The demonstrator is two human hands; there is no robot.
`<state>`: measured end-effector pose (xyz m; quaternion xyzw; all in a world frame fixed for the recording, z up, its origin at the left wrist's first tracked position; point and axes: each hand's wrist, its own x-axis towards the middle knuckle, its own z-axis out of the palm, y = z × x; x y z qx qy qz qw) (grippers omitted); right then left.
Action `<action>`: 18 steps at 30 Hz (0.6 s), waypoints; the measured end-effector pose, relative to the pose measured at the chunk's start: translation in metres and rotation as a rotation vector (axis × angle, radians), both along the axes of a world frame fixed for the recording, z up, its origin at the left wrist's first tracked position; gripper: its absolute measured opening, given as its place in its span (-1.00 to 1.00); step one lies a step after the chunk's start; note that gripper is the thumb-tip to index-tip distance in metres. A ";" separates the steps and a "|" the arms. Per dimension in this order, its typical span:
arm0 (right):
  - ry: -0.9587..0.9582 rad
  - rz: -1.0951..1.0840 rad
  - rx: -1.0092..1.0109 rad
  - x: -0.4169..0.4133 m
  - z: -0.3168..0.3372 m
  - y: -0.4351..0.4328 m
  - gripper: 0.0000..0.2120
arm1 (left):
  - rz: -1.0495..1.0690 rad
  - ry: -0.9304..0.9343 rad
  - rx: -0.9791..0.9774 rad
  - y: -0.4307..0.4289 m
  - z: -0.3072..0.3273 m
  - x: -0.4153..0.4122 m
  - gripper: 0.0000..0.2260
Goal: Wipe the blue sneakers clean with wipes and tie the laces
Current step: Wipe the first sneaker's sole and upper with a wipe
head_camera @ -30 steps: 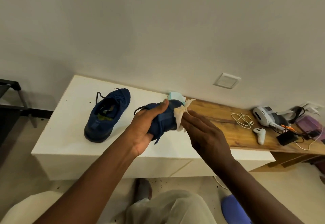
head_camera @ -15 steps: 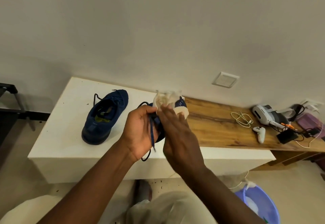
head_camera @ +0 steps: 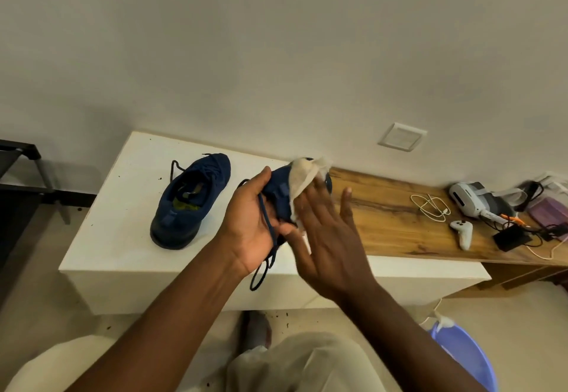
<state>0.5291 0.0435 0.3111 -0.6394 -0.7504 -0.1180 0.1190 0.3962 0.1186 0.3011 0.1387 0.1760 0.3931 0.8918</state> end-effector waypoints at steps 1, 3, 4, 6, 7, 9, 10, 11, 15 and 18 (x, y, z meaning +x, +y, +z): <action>0.022 -0.082 0.008 0.007 0.004 0.007 -0.38 | 0.008 -0.002 -0.001 -0.001 -0.001 0.003 -0.56; 0.096 -0.178 -0.005 0.012 0.014 0.018 -0.36 | 0.000 -0.018 -0.001 -0.005 -0.002 0.009 -0.55; 0.120 -0.152 -0.015 0.008 0.016 0.017 -0.36 | -0.008 -0.013 0.002 -0.008 -0.001 0.010 -0.56; 0.082 -0.006 -0.039 -0.007 0.015 0.006 -0.36 | -0.009 -0.010 0.008 -0.011 0.000 0.010 -0.57; 0.031 0.059 -0.046 -0.010 0.012 -0.002 -0.35 | -0.004 -0.018 0.005 -0.011 0.001 0.009 -0.57; -0.046 0.080 -0.023 -0.005 0.006 -0.011 -0.36 | 0.003 -0.043 -0.003 -0.008 0.002 0.007 -0.54; -0.058 0.039 0.003 0.002 0.003 -0.011 -0.36 | 0.021 -0.050 -0.006 -0.006 0.004 0.007 -0.53; -0.052 -0.016 0.020 0.008 0.001 -0.008 -0.36 | 0.049 -0.057 -0.014 -0.004 0.004 0.008 -0.54; 0.147 -0.117 -0.040 0.003 -0.012 0.008 -0.34 | 0.141 -0.069 -0.085 0.004 -0.005 0.009 -0.52; 0.297 -0.062 -0.104 -0.019 -0.033 0.011 -0.34 | 0.098 -0.026 -0.081 0.004 -0.019 0.006 -0.43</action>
